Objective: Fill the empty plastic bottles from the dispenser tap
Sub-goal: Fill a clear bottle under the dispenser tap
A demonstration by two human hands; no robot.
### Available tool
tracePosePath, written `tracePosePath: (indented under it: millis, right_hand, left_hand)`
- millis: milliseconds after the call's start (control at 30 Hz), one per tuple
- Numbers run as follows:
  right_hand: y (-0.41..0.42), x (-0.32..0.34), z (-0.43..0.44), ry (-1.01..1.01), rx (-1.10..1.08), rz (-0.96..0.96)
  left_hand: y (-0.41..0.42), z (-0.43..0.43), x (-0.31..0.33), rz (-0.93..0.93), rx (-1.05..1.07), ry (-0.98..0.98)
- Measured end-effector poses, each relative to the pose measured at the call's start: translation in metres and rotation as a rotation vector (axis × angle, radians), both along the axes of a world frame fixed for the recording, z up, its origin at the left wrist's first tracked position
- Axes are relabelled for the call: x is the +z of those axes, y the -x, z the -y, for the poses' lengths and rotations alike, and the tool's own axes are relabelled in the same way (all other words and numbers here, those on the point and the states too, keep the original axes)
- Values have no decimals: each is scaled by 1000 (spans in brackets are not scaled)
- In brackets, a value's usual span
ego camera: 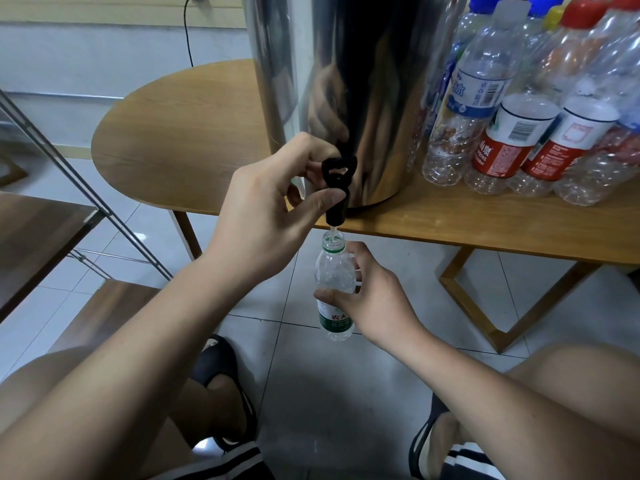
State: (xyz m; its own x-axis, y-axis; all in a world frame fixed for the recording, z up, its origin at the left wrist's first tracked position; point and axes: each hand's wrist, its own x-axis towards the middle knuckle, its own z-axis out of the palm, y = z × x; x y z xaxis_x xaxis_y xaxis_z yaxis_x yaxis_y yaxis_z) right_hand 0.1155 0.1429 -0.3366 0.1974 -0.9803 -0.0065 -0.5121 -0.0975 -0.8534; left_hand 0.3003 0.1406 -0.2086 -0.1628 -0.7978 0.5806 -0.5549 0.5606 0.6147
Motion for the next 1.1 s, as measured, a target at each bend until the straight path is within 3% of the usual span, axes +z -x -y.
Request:
tracePosePath:
  millis: [1100]
  right_hand:
    - [0, 2, 0, -23, -5, -10]
  left_hand:
    - [0, -2, 2, 17, -2, 7]
